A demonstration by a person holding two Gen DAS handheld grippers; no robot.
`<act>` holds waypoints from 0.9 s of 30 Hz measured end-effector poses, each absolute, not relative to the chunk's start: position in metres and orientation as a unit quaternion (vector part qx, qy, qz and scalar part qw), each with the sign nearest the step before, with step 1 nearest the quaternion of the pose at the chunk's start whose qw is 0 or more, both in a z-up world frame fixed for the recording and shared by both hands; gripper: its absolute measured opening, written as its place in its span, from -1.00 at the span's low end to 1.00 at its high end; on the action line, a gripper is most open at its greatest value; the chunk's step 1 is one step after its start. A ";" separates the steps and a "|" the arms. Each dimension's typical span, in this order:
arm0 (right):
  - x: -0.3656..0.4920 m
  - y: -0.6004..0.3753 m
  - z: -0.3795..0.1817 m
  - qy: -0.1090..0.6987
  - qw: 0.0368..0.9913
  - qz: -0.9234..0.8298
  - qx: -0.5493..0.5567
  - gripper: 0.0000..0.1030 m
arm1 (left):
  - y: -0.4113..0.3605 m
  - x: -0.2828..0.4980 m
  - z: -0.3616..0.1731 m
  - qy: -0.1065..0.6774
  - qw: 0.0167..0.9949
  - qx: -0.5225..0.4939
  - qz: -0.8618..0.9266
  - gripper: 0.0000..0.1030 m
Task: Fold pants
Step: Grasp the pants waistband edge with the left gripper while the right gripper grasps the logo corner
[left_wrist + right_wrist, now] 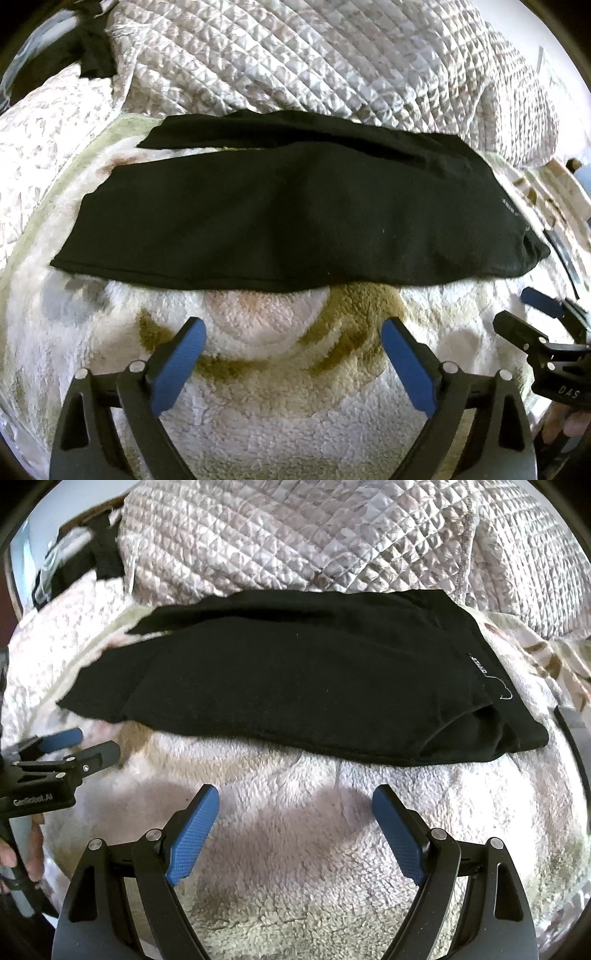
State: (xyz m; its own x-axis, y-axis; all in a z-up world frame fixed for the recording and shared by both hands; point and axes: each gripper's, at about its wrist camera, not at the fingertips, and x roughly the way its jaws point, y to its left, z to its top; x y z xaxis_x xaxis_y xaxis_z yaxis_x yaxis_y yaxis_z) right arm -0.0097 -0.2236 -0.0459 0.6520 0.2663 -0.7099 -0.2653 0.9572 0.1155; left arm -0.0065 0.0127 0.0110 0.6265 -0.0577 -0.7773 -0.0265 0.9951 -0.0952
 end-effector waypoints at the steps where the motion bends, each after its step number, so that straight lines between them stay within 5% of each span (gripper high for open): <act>1: -0.010 -0.227 -0.045 0.387 0.910 0.145 0.008 0.65 | 0.015 -0.007 0.012 0.429 0.902 -0.052 -0.008 0.87; 14: 0.012 -0.308 -0.045 0.385 0.901 0.082 0.184 0.65 | 0.087 -0.007 0.012 0.404 0.897 -0.175 0.035 0.60; 17: 0.023 -0.323 -0.047 0.386 0.891 0.073 0.228 0.64 | 0.110 -0.003 0.002 0.402 0.886 -0.226 0.044 0.41; 27: 0.065 -0.364 -0.059 0.369 0.872 0.030 0.322 0.07 | 0.118 0.023 -0.007 0.377 0.892 -0.244 0.056 0.37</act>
